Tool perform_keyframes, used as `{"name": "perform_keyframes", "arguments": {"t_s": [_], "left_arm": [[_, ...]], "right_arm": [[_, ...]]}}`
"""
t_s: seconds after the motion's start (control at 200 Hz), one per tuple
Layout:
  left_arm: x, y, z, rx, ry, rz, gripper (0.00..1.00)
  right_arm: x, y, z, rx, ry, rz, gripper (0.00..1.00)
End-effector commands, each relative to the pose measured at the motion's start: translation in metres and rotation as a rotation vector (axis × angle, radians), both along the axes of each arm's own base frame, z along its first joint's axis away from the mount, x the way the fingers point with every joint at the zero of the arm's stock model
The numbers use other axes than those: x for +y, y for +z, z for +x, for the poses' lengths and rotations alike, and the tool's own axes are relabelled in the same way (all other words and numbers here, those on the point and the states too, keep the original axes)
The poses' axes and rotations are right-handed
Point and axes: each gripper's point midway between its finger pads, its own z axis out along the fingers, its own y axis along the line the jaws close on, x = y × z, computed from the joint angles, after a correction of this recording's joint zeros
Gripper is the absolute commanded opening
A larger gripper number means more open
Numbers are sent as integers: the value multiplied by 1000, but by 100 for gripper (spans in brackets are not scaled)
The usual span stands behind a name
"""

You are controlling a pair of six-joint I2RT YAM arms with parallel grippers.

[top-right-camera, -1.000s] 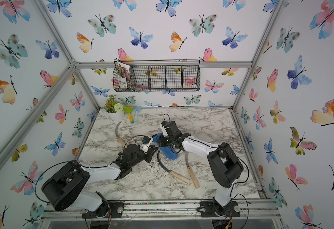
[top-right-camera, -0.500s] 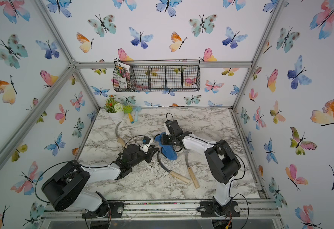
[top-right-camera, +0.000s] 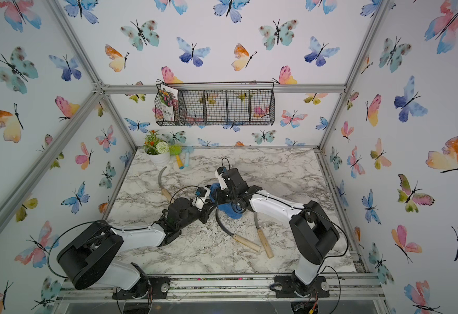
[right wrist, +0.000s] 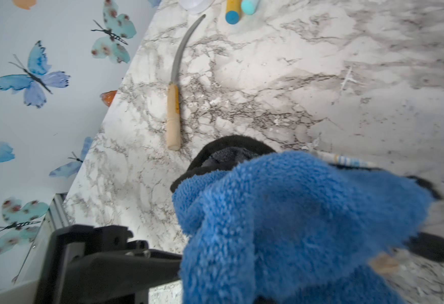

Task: Wipe small sickles with rags
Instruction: Wipe the small sickle.

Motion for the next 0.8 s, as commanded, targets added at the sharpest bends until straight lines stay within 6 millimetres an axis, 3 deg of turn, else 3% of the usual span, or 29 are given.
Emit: {"name": "perform_keyframes", "arguments": {"t_s": [0.0, 0.11, 0.225, 0.31, 0.526, 0.791], "left_arm": [[-4, 24, 5, -63, 4, -52, 0], [-3, 24, 6, -62, 9, -49, 0], [-2, 25, 5, -64, 7, -51, 0], [-3, 26, 3, -64, -1, -54, 0], [-2, 26, 3, -62, 0, -56, 0], [2, 26, 6, -69, 29, -54, 0]], "right_arm": [[3, -3, -9, 41, 26, 27, 4], [-21, -39, 4, 141, -50, -36, 4], [-74, -86, 28, 273, -207, -116, 4], [-99, -100, 34, 277, -284, -164, 4], [-91, -69, 40, 181, -265, -120, 4], [-30, -11, 9, 10, -60, -51, 3]]}}
